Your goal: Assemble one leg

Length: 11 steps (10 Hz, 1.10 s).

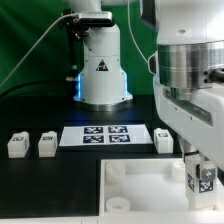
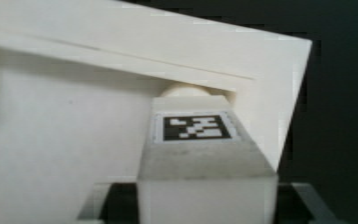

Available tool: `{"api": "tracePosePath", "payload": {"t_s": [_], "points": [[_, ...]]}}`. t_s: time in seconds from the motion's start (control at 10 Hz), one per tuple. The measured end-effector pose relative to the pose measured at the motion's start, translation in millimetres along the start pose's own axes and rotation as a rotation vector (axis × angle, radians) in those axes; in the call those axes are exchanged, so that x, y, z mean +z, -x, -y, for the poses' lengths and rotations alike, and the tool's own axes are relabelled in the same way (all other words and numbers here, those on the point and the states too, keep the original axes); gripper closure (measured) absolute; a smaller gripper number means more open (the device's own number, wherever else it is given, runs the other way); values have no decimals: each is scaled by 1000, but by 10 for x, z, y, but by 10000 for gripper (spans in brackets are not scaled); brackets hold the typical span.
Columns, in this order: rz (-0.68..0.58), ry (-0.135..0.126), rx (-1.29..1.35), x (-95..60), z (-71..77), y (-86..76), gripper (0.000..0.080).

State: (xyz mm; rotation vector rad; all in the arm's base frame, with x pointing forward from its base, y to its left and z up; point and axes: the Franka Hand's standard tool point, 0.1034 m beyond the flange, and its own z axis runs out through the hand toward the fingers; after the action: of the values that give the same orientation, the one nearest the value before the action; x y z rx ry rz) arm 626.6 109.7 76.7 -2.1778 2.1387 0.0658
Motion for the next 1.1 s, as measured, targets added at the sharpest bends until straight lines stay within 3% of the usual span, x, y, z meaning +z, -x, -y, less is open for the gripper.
{"api": "tracePosePath", "payload": {"t_s": [0.2, 0.3, 0.4, 0.5, 0.8, 1.1], "points": [[1, 1, 66, 5, -5, 14, 508], [1, 1, 62, 9, -6, 15, 398], [1, 2, 46, 11, -7, 15, 398], [-1, 4, -36, 20, -12, 19, 209], [-20, 11, -447, 39, -34, 121, 152], [-20, 16, -731, 49, -34, 94, 150]]}}
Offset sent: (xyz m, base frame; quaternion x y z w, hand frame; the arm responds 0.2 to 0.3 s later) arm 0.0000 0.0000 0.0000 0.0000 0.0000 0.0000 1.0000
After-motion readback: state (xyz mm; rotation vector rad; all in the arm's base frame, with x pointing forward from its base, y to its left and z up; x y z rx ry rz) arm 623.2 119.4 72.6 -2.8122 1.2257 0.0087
